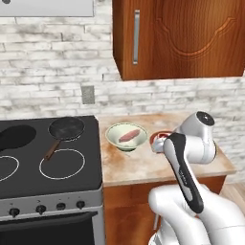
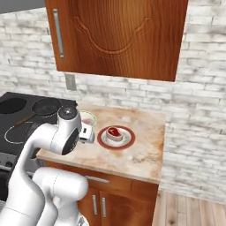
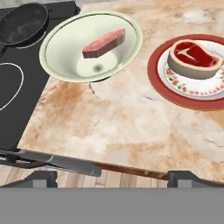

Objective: Place one of the steaks on the plate and the other in the bowl. Then place the bowl in the fridge.

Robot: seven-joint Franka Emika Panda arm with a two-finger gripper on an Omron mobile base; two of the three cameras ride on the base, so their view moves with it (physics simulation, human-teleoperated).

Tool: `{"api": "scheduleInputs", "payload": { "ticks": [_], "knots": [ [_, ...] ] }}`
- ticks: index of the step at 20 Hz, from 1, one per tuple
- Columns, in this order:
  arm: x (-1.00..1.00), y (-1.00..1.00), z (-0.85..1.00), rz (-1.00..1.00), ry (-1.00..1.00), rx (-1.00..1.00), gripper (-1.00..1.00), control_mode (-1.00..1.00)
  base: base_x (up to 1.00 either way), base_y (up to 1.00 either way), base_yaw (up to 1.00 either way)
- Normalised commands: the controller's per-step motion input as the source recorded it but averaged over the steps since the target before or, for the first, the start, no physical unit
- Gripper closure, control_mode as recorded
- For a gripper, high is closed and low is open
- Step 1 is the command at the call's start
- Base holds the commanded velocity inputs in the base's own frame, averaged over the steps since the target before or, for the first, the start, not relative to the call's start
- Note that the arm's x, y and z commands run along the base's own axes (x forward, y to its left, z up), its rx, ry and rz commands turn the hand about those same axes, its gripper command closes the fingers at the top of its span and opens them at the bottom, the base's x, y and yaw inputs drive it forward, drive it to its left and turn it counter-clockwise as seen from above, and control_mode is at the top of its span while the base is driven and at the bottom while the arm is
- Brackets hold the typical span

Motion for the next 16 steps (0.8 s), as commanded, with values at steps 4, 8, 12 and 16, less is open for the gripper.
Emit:
{"api": "scheduleInputs", "payload": {
  "ticks": [4,8,12,16],
  "knots": [
    [0.0,0.0,0.0,0.0,0.0,0.0,-1.0,1.0,-0.46,0.14,0.18],
    [0.0,0.0,0.0,0.0,0.0,0.0,-1.0,1.0,-0.36,0.14,0.29],
    [0.0,0.0,0.0,0.0,0.0,0.0,-1.0,1.0,-0.18,0.23,0.45],
    [0.0,0.0,0.0,0.0,0.0,0.0,-1.0,1.0,-0.1,0.39,0.49]
  ]
}}
